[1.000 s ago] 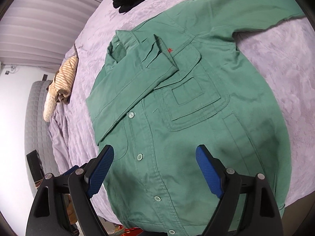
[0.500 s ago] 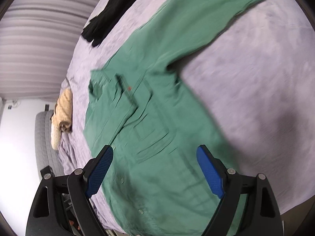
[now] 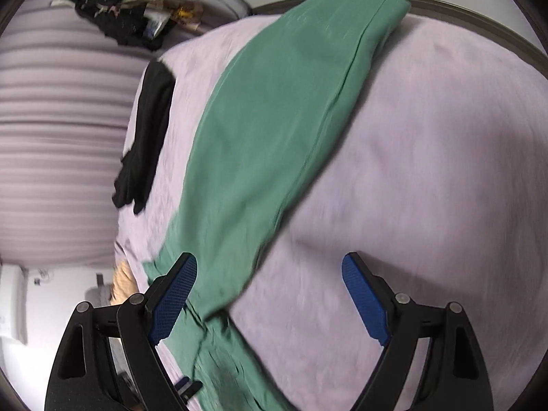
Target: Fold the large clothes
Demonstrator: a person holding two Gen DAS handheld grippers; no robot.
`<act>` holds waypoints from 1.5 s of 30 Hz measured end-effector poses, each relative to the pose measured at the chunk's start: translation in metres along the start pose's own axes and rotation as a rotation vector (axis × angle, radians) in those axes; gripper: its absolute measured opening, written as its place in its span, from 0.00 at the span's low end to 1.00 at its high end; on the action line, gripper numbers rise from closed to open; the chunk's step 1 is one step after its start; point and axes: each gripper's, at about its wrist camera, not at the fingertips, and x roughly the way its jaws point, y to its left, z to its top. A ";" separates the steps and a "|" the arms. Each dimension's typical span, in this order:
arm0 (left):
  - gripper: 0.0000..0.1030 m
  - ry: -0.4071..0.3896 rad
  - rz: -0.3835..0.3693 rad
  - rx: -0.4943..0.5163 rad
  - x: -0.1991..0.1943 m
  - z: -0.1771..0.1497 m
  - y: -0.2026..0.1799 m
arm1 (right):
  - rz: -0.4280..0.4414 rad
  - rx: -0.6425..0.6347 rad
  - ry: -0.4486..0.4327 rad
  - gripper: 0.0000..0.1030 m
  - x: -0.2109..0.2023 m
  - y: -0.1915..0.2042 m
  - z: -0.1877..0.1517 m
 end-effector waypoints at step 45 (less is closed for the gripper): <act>0.99 -0.210 0.122 -0.308 -0.014 -0.013 0.275 | 0.069 -0.766 0.447 0.07 0.263 0.274 -0.257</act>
